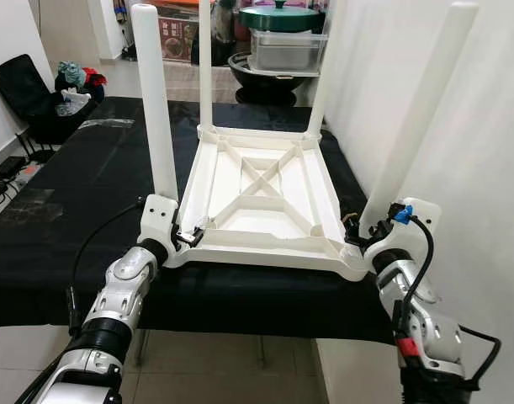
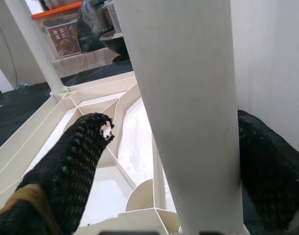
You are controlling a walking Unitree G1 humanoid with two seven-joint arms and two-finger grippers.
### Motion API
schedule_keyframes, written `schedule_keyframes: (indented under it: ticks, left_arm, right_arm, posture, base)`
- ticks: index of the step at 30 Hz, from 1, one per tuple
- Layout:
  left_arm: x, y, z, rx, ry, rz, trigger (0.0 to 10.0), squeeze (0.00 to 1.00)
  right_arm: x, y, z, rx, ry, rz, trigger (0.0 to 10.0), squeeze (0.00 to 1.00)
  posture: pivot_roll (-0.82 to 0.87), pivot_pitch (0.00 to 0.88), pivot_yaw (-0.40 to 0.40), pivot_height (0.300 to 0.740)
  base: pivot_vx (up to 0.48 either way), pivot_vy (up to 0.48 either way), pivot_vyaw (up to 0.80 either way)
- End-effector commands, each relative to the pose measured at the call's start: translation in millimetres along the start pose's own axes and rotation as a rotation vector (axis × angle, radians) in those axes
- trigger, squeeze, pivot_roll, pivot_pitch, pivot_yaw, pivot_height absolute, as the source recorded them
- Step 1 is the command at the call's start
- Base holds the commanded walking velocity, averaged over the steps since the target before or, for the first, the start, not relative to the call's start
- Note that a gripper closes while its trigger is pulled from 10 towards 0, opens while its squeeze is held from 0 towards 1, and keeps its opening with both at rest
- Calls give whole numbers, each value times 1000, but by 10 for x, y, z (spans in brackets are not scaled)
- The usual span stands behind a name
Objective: Building children table
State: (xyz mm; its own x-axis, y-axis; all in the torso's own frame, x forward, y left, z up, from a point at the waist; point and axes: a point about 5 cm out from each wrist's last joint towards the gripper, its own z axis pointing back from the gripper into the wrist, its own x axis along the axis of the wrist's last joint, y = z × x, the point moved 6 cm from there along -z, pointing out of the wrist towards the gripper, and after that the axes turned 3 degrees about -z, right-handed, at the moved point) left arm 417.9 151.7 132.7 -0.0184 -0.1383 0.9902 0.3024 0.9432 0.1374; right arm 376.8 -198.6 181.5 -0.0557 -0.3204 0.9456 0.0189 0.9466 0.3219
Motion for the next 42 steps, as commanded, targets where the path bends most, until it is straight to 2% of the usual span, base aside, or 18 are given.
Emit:
schedule_keyframes:
  ticks: [1, 9, 10, 11, 12, 14, 15, 16, 17, 23, 25, 33, 34, 35, 36, 37, 42]
  left_arm:
    - [-14, -25, -11, -7, 3, -3, 10000, 0]
    - [-27, -14, -15, -6, 5, -5, 10000, 0]
    - [-30, -10, -16, -7, 5, -5, 9373, 0]
    - [-30, -10, -16, -7, 5, -5, 9373, 0]
    - [-32, -3, -19, -8, 4, -5, 6863, 0]
    - [-32, -3, -19, -8, 4, -5, 6863, 0]
    - [-33, 2, -20, -9, 3, -4, 4000, 0]
    - [-33, 2, -20, -9, 3, -4, 4000, 0]
    - [-20, 4, -20, -13, -12, 10, 0, 0]
    - [-8, -7, -17, -18, -25, 17, 0, 0]
    - [-6, -21, -15, -23, -30, 16, 0, 0]
    - [-28, -39, -18, -26, -19, 8, 0, 0]
    - [-48, -30, -22, -20, -7, 2, 10000, 0]
    - [-61, -21, -25, -16, 0, -3, 10000, 0]
    - [-61, -21, -25, -16, 0, -3, 10000, 0]
    - [-69, -15, -26, -14, 3, -4, 10000, 0]
    - [-76, -14, -23, -14, 4, -4, 10000, 0]
  right_arm:
    - [-30, 100, -26, 52, 28, 7, 10000, 0]
    - [-7, 58, -39, 116, 51, 74, 10000, 0]
    - [12, 52, -41, 152, 55, 101, 10000, 0]
    - [12, 52, -41, 152, 55, 101, 10000, 0]
    - [56, 27, -50, 193, 59, 140, 10000, 0]
    - [56, 27, -50, 193, 59, 140, 10000, 0]
    - [109, -14, -68, 219, 62, 184, 10000, 0]
    - [109, -14, -68, 219, 62, 184, 10000, 0]
    - [293, -137, -144, 229, 51, 256, 10000, 0]
    - [421, -164, -202, 226, 35, 267, 10000, 0]
    - [459, -110, -230, 242, 29, 253, 10000, 0]
    - [395, 9, -233, 320, 64, 236, 10000, 0]
    - [380, -12, -234, 334, 77, 233, 10000, 0]
    - [383, -43, -240, 346, 83, 231, 7529, 0]
    - [383, -43, -240, 346, 83, 231, 7529, 0]
    - [397, -84, -244, 346, 86, 222, 0, 0]
    - [440, -158, -251, 322, 72, 214, 0, 0]
  posture:
    - [14, 0, -65, 740]
    - [10, 0, -64, 740]
    - [10, 0, -64, 740]
    - [10, 0, -64, 740]
    - [10, 0, -64, 740]
    - [10, 0, -64, 740]
    - [6, 0, -66, 740]
    - [6, 0, -66, 740]
    - [6, 0, -68, 740]
    - [6, 0, -68, 740]
    - [9, 0, -69, 740]
    - [11, 0, -71, 740]
    - [11, 0, -74, 740]
    - [11, 0, -74, 740]
    - [11, 0, -74, 740]
    - [8, 0, -73, 740]
    - [6, 0, -71, 740]
  base:
    - [0, 0, 0]
    - [0, 0, 0]
    - [0, 0, 0]
    - [0, 0, 0]
    - [0, 0, 0]
    - [0, 0, 0]
    - [0, 0, 0]
    - [0, 0, 0]
    - [0, 0, 0]
    - [0, 0, 0]
    - [0, 0, 0]
    - [0, 0, 0]
    - [0, 0, 0]
    - [0, 0, 0]
    - [0, 0, 0]
    - [0, 0, 0]
    - [0, 0, 0]
